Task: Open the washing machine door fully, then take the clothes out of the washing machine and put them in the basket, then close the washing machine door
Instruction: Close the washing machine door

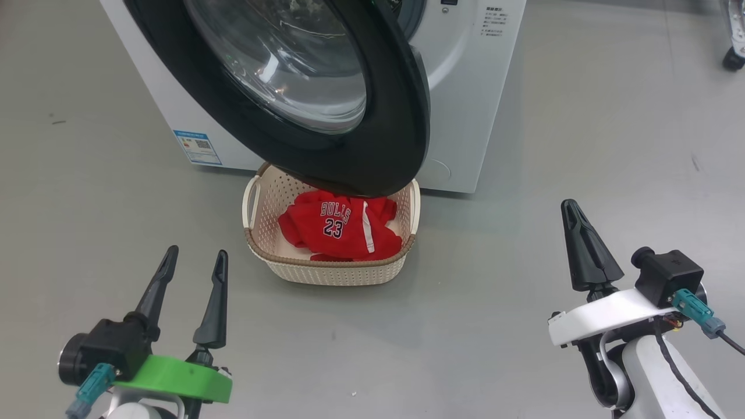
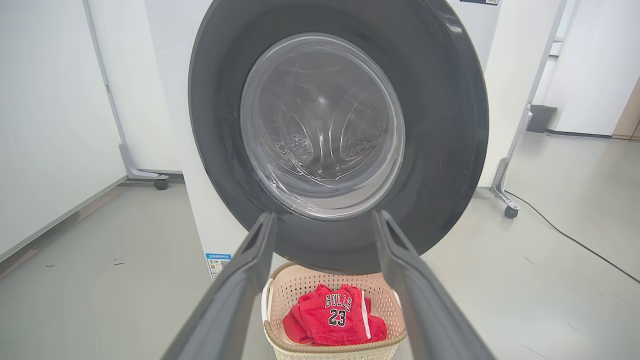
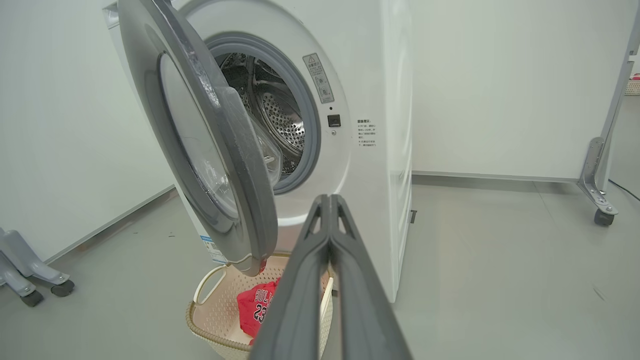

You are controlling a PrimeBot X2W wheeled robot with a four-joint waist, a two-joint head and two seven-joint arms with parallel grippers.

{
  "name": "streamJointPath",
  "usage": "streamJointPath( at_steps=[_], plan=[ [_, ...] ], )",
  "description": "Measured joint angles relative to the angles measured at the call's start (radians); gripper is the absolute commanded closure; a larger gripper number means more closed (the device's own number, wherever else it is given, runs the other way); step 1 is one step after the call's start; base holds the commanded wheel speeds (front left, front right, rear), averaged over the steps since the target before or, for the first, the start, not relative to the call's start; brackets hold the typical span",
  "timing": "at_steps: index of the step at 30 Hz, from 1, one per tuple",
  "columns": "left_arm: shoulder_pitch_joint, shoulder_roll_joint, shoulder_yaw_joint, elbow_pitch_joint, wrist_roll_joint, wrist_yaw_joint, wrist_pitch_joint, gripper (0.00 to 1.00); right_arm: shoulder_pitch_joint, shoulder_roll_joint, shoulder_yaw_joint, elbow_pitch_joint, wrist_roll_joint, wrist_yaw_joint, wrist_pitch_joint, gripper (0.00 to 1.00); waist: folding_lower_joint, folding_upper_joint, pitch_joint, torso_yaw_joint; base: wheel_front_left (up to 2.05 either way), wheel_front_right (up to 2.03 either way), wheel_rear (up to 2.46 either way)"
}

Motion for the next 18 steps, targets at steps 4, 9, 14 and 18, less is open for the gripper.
streamJointPath(
  at_steps=[4,9,14,18],
  plan=[
    [0.0,-0.017,-0.006,0.0,0.015,-0.012,0.0,0.0,-0.008,-0.015,0.021,-0.011,-0.014,0.0,0.0,1.0,0.0,0.0,0.014,0.014,0.0,0.0,0.0],
    [-0.001,-0.028,-0.018,0.007,0.03,-0.022,0.0,0.0,-0.051,-0.031,0.068,-0.021,-0.015,0.0,0.0,1.0,0.0,0.0,0.035,0.038,0.0,0.0,0.0],
    [-0.005,-0.052,-0.024,0.01,0.039,-0.035,0.0,0.0,-0.099,-0.056,0.147,-0.024,-0.023,0.0,0.0,1.0,0.0,0.0,0.059,0.069,0.0,0.0,0.0],
    [-0.011,-0.058,-0.029,0.013,0.044,-0.04,0.0,0.0,-0.151,-0.069,0.184,-0.025,-0.024,0.0,0.001,1.0,0.0,0.0,0.082,0.095,0.0,0.0,0.0]
  ],
)
